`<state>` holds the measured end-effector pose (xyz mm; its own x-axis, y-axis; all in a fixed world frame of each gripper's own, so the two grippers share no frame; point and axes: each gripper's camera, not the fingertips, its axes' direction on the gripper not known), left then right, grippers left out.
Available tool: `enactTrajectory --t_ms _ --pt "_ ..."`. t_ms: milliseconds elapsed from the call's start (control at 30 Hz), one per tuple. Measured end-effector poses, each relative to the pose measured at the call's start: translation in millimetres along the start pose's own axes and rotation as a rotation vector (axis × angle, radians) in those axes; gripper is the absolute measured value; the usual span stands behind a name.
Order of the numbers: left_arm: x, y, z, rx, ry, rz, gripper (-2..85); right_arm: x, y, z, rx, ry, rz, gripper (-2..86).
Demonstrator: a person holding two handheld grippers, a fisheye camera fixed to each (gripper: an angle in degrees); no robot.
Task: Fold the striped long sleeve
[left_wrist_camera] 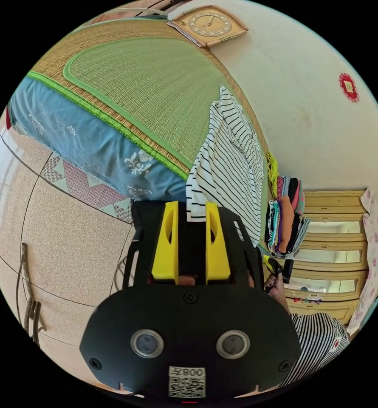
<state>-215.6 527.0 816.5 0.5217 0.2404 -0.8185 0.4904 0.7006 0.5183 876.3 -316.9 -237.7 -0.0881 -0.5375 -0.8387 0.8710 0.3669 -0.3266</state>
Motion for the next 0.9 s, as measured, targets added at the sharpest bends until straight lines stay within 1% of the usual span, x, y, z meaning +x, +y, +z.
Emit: enactTrajectory --t_ms 33,267,367,467,600,700,900 --pt "-3 -4 -1 -0.015 -0.008 -0.019 9.5 2 1 0 0.002 -0.002 0.003 0.1" --pt "-26 -8 -1 -0.037 0.147 -0.139 8.8 17 16 -6 0.043 -0.022 0.048 0.2" --pt "-18 -6 -4 -0.052 0.169 -0.107 6.2 22 20 -9 0.06 -0.015 0.065 0.4" --pt "-6 -3 -11 -0.071 0.141 -0.069 3.8 25 19 -10 0.078 0.005 0.075 0.8" --pt "6 1 -20 -0.079 0.148 -0.044 3.0 22 10 -6 0.068 0.076 0.055 2.8" --pt "14 5 -27 -0.075 0.16 -0.031 3.8 19 -2 0 0.044 0.128 0.032 4.3" --pt "30 13 -31 -0.105 0.159 0.005 8.1 12 -29 20 -0.026 0.207 -0.005 6.0"
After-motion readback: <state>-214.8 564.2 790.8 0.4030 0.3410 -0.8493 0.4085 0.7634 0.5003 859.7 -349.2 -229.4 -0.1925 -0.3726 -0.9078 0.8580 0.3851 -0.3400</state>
